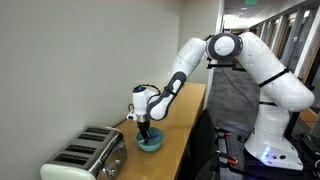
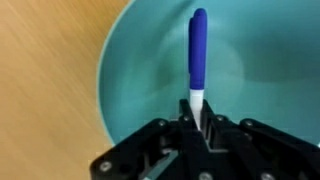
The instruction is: Remove the marker from the mug cup and place it on the table
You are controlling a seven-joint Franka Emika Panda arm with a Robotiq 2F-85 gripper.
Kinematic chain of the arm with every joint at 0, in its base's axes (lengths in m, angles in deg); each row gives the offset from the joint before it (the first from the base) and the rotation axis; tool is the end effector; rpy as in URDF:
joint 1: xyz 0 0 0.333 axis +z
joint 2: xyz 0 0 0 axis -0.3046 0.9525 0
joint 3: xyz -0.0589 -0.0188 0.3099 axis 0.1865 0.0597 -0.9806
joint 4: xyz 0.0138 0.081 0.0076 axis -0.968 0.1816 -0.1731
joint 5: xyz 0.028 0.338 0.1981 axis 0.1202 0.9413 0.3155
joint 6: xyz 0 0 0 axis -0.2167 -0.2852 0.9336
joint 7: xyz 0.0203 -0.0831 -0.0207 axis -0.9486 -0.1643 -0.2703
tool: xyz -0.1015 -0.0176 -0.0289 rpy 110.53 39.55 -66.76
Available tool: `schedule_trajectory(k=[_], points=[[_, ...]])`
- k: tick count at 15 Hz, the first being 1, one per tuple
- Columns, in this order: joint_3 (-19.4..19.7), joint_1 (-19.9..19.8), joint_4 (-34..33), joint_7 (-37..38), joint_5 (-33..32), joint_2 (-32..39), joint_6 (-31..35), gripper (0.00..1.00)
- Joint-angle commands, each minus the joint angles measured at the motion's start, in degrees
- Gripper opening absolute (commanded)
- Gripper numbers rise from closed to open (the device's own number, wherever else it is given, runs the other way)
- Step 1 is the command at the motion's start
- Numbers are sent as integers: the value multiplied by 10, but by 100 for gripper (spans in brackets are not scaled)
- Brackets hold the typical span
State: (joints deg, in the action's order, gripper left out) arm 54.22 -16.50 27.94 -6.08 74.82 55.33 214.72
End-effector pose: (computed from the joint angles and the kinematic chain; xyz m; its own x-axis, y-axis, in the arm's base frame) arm 0.6245 0.1004 0.1102 0.6017 0.7964 -0.0609 0.7982 -0.6023 0.0110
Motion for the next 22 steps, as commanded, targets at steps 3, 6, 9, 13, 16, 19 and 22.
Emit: schedule_trajectory(k=[3, 6, 9, 13, 16, 19, 22], points=[[-12, -11, 63, -1, -3, -67, -3, 3], [-16, -11, 100, -3, -3, -111, -3, 3], [-14, -5, 134, 6, -4, -157, 5, 3], [11, -7, 154, 29, -9, -197, 4, 3], [41, -21, 145, 58, -1, -196, 1, 3], [58, -44, 124, 80, 21, -173, -1, 3], [55, -70, 92, 93, 63, -138, -11, 3]])
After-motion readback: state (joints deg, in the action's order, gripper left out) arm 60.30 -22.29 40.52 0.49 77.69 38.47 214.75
